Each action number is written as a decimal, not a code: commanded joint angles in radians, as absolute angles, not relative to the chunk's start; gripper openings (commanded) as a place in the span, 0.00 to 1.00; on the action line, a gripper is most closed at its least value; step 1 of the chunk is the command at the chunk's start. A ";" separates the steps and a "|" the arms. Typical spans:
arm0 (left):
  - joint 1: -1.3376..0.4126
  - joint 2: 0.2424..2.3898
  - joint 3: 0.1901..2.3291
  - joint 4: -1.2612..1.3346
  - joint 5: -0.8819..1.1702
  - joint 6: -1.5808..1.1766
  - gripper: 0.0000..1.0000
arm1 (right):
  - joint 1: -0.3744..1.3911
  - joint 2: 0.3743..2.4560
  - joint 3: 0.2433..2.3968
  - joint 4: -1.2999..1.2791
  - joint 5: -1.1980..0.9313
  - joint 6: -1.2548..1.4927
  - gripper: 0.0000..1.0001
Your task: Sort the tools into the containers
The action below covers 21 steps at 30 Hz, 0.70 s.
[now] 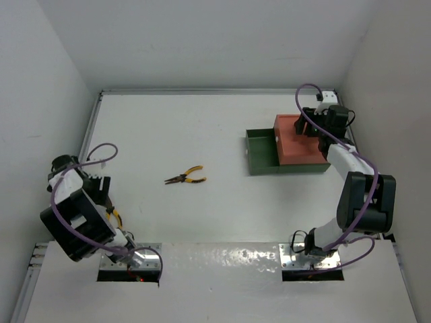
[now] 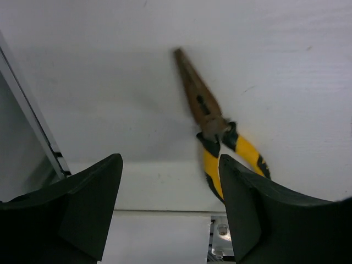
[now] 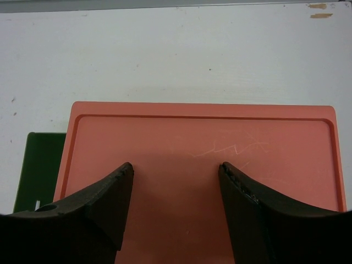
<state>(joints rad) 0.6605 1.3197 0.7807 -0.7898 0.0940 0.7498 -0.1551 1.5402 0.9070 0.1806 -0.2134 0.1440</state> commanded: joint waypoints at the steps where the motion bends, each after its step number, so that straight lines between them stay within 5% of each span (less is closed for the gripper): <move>1: 0.793 1.319 0.762 -0.764 0.214 0.854 0.67 | -0.160 1.621 0.848 -0.087 -0.219 0.190 0.64; 17: 0.836 1.299 0.623 -0.873 0.264 1.017 0.58 | -0.160 1.640 0.850 -0.091 -0.203 0.184 0.64; 21: 0.834 1.365 0.581 -0.733 0.172 0.970 0.39 | -0.160 1.641 0.851 -0.091 -0.204 0.184 0.64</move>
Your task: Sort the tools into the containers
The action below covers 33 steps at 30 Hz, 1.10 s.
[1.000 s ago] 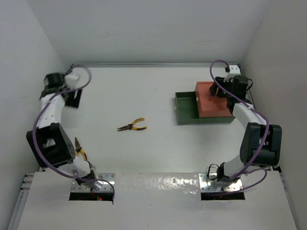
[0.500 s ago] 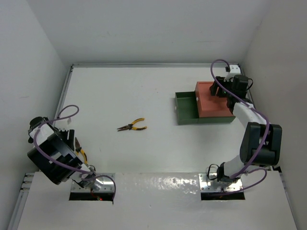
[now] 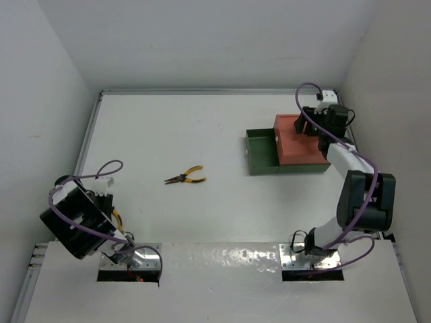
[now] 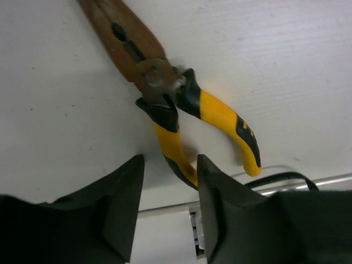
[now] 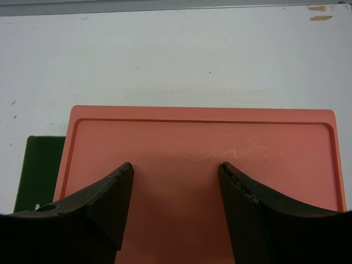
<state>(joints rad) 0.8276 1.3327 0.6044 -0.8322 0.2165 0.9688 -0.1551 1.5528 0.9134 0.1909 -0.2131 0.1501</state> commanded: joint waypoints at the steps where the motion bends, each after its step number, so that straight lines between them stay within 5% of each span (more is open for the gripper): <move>1: 0.834 1.380 0.578 -0.721 0.167 0.962 0.36 | -0.160 1.640 0.851 -0.091 -0.204 0.184 0.64; 6: 0.834 1.448 0.580 -0.684 0.196 0.954 0.00 | -0.160 1.638 0.850 -0.089 -0.202 0.183 0.64; 21: 0.760 1.437 0.998 -0.807 0.752 0.761 0.00 | -0.160 1.640 0.851 -0.094 -0.195 0.181 0.64; 29: 0.192 1.431 1.253 -0.533 0.524 0.367 0.00 | -0.160 1.644 0.853 -0.100 -0.181 0.186 0.63; 33: -0.146 1.602 1.452 -0.524 0.352 0.314 0.00 | -0.160 1.643 0.854 -0.103 -0.173 0.189 0.63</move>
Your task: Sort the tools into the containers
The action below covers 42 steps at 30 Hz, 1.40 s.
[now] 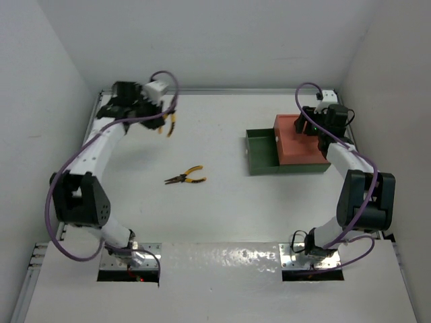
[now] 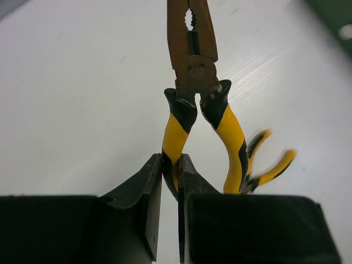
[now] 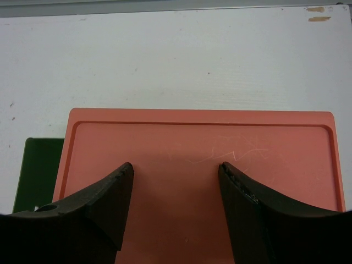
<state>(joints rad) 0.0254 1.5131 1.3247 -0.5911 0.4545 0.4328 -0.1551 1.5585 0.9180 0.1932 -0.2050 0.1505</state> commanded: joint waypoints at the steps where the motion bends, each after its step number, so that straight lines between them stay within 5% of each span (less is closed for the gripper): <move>1: -0.190 1.644 1.567 -0.543 0.318 0.310 0.00 | -0.160 1.643 0.854 -0.101 -0.172 0.190 0.63; 8: -0.526 2.122 2.130 -0.773 0.218 0.278 0.00 | -0.160 1.649 0.848 -0.095 -0.166 0.209 0.63; 12: -0.604 2.258 2.222 -0.747 0.241 0.221 0.00 | -0.160 1.649 0.854 -0.103 -0.156 0.204 0.63; 23: -0.652 2.235 2.049 -0.276 0.333 -0.095 0.00 | -0.160 1.647 0.835 -0.095 -0.163 0.213 0.63; 32: -0.664 2.298 1.996 -0.180 0.365 -0.267 0.00 | -0.160 1.644 0.830 -0.095 -0.158 0.213 0.63; 42: -0.724 2.315 1.956 -0.227 0.279 -0.155 0.00 | -0.160 1.644 0.828 -0.094 -0.156 0.213 0.63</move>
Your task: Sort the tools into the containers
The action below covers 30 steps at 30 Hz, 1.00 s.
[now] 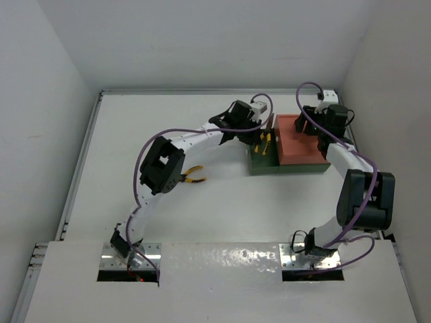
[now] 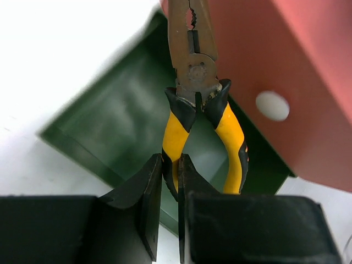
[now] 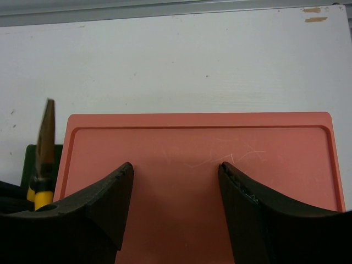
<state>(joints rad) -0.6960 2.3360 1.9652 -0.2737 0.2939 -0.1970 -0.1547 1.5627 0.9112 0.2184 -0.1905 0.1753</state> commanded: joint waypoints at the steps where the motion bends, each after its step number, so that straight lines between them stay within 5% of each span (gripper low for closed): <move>1: -0.727 2.327 1.956 -0.245 0.279 -0.152 0.00 | -0.160 1.643 0.828 -0.094 -0.156 0.213 0.63; 20: -0.729 2.310 1.896 -0.388 0.245 -0.071 0.00 | -0.160 1.644 0.827 -0.100 -0.146 0.207 0.63; 23: -0.730 2.303 1.902 -0.385 0.258 -0.074 0.34 | -0.160 1.644 0.828 -0.101 -0.143 0.206 0.63; 24: -0.732 2.301 1.916 -0.384 0.261 -0.075 0.59 | -0.160 1.644 0.828 -0.101 -0.141 0.206 0.63; 28: -0.730 2.296 1.986 -0.377 0.273 -0.075 0.78 | -0.160 1.647 0.831 -0.104 -0.143 0.204 0.63; 30: -0.730 2.290 2.038 -0.376 0.288 -0.077 1.00 | -0.160 1.649 0.831 -0.106 -0.143 0.203 0.63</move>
